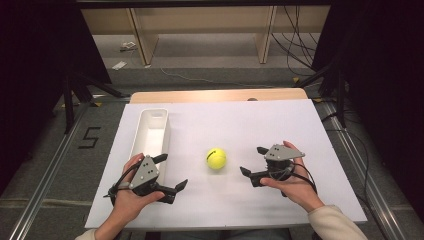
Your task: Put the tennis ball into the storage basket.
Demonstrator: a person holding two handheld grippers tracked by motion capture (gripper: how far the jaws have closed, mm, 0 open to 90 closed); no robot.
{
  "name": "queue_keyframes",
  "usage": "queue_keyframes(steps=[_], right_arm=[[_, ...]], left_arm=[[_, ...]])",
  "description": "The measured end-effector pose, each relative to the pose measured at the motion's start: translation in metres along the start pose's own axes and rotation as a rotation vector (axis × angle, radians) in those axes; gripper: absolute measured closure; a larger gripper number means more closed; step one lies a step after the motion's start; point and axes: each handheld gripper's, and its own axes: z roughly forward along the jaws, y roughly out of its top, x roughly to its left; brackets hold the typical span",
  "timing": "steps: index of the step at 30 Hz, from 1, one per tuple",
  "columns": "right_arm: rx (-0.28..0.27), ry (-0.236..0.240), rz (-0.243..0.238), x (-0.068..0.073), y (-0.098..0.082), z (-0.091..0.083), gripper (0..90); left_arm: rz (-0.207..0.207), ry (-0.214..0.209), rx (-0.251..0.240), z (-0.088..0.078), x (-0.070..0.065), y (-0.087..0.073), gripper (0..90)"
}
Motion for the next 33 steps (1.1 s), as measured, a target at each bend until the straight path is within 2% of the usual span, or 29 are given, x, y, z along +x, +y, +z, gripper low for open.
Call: queue_keyframes(steps=[33], right_arm=[[0.019, 0.02, -0.019, 0.008, 0.008, 0.025, 10.7]], left_arm=[[0.0, -0.003, -0.002, 0.0, 0.0, 0.0, 0.0]])
